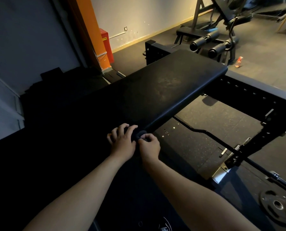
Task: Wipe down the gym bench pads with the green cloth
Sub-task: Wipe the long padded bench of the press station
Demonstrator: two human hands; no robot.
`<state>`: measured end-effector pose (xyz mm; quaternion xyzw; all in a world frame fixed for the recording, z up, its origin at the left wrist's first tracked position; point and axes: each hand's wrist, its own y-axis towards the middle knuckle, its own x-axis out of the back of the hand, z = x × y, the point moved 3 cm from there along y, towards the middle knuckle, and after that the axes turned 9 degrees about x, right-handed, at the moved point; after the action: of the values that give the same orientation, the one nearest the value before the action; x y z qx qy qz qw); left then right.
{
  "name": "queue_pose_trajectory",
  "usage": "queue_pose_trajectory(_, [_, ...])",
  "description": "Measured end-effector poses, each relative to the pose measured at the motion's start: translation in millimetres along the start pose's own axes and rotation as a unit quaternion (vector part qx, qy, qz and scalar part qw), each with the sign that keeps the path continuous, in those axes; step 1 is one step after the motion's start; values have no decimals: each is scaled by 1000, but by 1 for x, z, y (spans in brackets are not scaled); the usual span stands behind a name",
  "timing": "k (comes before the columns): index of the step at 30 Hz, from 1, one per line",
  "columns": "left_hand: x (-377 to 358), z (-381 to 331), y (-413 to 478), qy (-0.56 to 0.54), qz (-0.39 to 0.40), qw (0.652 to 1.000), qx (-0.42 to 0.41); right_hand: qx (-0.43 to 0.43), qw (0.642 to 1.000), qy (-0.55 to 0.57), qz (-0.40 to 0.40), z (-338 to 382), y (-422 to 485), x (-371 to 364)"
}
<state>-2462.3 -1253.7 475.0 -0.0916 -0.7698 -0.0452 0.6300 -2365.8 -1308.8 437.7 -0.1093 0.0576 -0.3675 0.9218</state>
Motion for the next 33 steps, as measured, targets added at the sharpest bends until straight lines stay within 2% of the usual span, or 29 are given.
queue_pose_trajectory(4, [4,-24,5,-4,32,999,-15,73,991,-33,-104,30,47,37])
queue_pose_trajectory(6, [1,-37,9,-3,33,999,-17,99,986,-41,-127,49,77,51])
queue_pose_trajectory(9, [-6,-43,16,5,8,1000,4,137,978,-140,-69,65,108,49])
queue_pose_trajectory(12, [-11,-45,16,11,-13,1000,13,174,951,-252,-38,66,102,35])
queue_pose_trajectory(17, [-12,-50,17,28,-26,999,16,270,914,-299,53,58,64,24])
queue_pose_trajectory(21, [-8,-57,28,15,-18,1000,18,329,874,-345,92,64,69,27])
queue_pose_trajectory(30, [-11,-65,40,-1,21,1000,11,323,821,-467,62,106,158,66])
queue_pose_trajectory(33, [-11,-66,40,-8,41,999,14,295,839,-457,18,102,169,79])
